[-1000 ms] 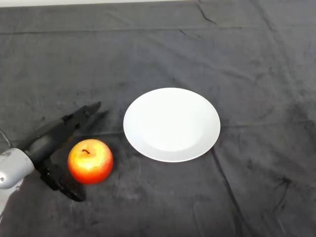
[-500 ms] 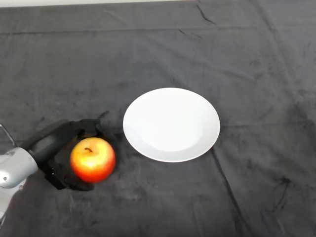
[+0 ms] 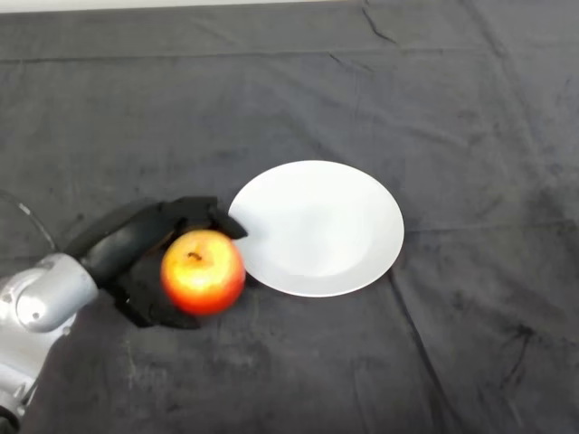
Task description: Move the apple to the plate
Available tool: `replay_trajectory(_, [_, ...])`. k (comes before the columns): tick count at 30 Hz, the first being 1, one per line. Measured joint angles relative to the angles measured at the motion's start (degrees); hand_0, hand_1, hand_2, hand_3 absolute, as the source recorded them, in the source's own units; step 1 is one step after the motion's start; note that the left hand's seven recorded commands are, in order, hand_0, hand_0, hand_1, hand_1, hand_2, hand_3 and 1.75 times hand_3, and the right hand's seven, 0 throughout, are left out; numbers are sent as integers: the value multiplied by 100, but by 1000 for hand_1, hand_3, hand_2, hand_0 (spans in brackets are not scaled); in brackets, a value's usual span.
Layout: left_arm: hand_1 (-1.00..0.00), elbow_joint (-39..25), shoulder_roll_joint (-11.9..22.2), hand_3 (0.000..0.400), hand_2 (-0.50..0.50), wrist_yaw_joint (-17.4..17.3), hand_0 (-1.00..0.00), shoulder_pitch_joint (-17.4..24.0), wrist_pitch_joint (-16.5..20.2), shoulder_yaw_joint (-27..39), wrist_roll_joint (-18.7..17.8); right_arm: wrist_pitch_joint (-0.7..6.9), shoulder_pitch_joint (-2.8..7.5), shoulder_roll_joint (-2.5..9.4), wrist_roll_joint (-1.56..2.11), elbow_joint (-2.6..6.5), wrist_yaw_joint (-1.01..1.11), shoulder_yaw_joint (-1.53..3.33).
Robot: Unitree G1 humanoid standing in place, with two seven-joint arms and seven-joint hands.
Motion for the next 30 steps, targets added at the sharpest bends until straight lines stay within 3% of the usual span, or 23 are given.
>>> replay_trajectory(5, [-1000, 421, -388, 400, 0, 708, -1000, -133, -328, -35, 264, 4, 0, 0, 0, -4, 0, 0])
replay_trajectory(10, [-1000, 1256, -673, 400, 0, 1316, -1000, -553, -544, -388, 458, 11, 1, -1, 1, -9, 0, 0])
replay_trajectory(17, [-1000, 2311, -1067, 400, 0, 1664, -1000, -1076, -659, -733, 463, 14, 1, -1, 2, -15, 0, 0])
replay_trajectory(28, [-1000, 3457, -1346, 400, 0, 1850, -1000, -1699, -736, -1118, 439, 13, 0, -2, 3, -15, 0, 0])
replay_trajectory(29, [-1000, 3562, -1375, 400, 20, 1866, -961, -1739, -736, -1123, 438, 13, 0, -2, 3, -16, 0, 0])
replay_trajectory(30, [-1000, 3626, -1394, 400, 129, 1888, -741, -1767, -736, -1126, 429, 13, 0, -2, 4, -15, 0, 0])
